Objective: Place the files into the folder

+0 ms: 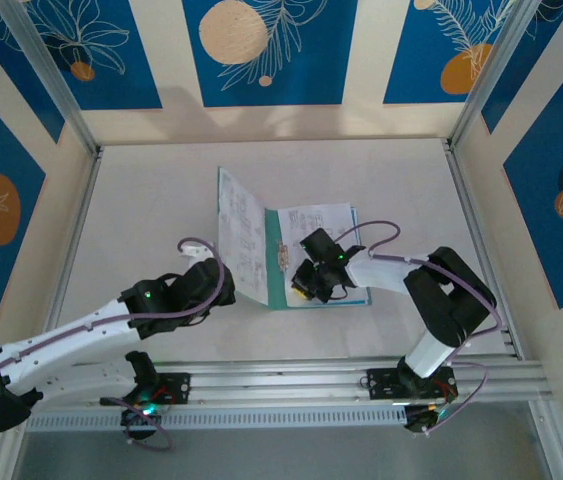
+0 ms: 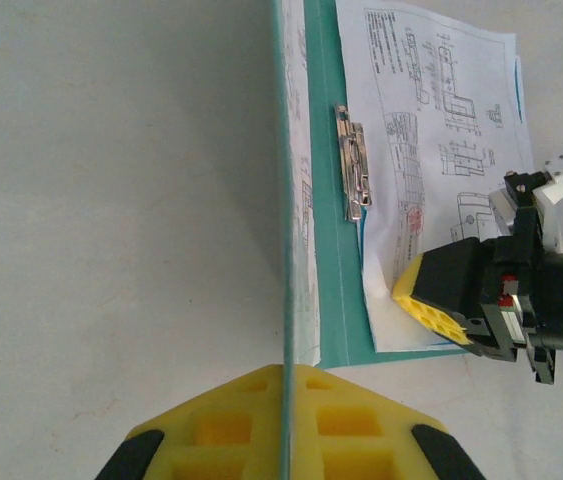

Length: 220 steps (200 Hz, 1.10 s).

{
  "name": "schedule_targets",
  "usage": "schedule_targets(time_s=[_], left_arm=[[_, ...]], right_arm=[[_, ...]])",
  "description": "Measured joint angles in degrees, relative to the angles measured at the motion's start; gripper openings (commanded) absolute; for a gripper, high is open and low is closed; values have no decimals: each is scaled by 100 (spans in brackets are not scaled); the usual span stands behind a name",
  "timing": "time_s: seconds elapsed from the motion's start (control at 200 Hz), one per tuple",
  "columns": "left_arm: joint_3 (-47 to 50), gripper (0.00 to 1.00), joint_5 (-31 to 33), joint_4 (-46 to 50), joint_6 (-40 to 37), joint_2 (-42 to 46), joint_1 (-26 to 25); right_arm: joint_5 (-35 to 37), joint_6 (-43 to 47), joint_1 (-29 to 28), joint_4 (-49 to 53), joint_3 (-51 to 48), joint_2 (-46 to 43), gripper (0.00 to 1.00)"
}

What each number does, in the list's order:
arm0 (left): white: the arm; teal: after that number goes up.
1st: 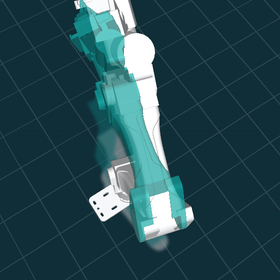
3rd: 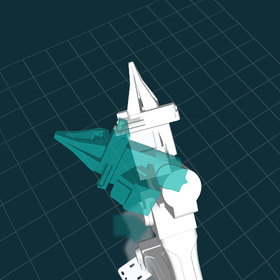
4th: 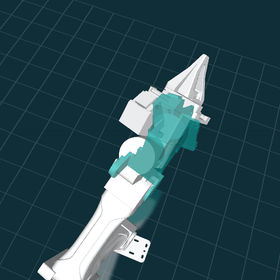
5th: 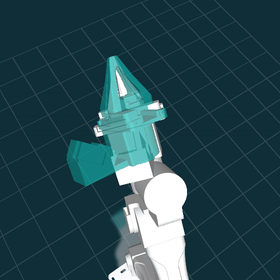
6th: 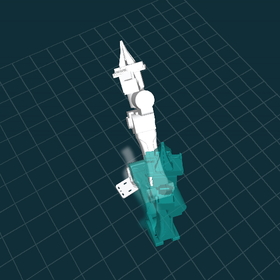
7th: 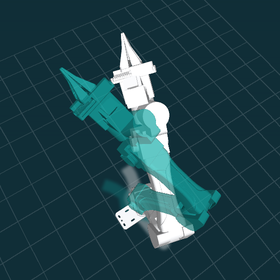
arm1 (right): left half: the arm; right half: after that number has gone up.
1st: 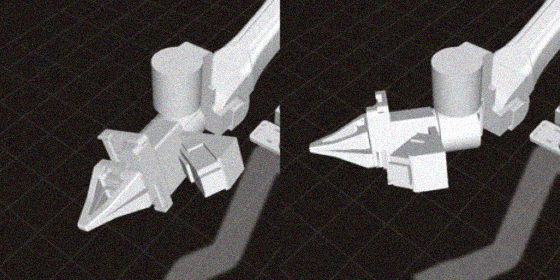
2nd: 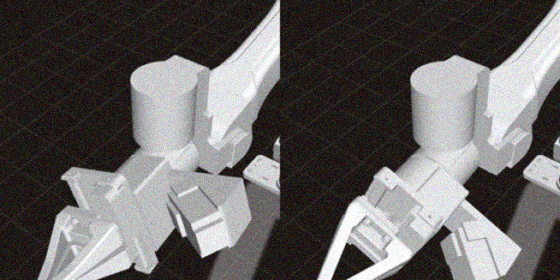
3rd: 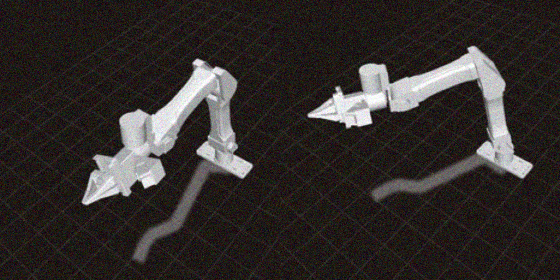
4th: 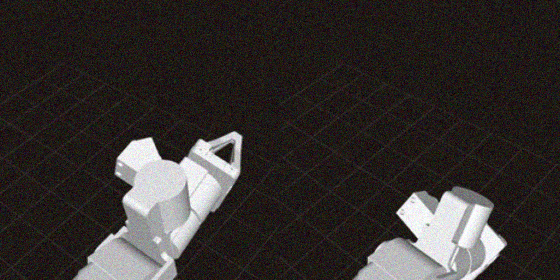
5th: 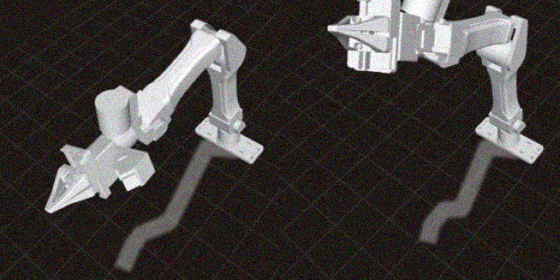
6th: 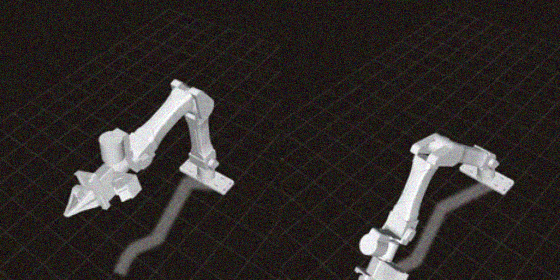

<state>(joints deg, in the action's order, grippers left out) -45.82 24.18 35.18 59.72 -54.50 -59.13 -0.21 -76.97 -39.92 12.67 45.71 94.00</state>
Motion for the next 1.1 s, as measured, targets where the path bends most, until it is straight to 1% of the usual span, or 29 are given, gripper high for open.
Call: schedule_targets(time_s=[0.145,0.36,0.665,0.805,0.885,1.0,1.1], left_arm=[[2,0,61,-9,105,0,-79],[2,0,166,0,195,0,-186],[-35,0,249,107,293,-66,-234],[-286,0,317,264,273,-284,-308],[-586,0,363,424,214,-520,-396],[-1161,12,494,682,31,-973,-627],[-1775,29,667,835,-197,-1478,-909]], right_arm=[[50,-118,-96,22,70,52,10],[361,-157,-166,472,205,13,11],[778,-33,-160,1467,361,-341,19],[844,17,-160,1661,483,-632,22],[901,44,-109,1781,492,-903,22],[990,94,109,2055,487,-1443,23],[1139,216,533,2321,420,-2114,25]])
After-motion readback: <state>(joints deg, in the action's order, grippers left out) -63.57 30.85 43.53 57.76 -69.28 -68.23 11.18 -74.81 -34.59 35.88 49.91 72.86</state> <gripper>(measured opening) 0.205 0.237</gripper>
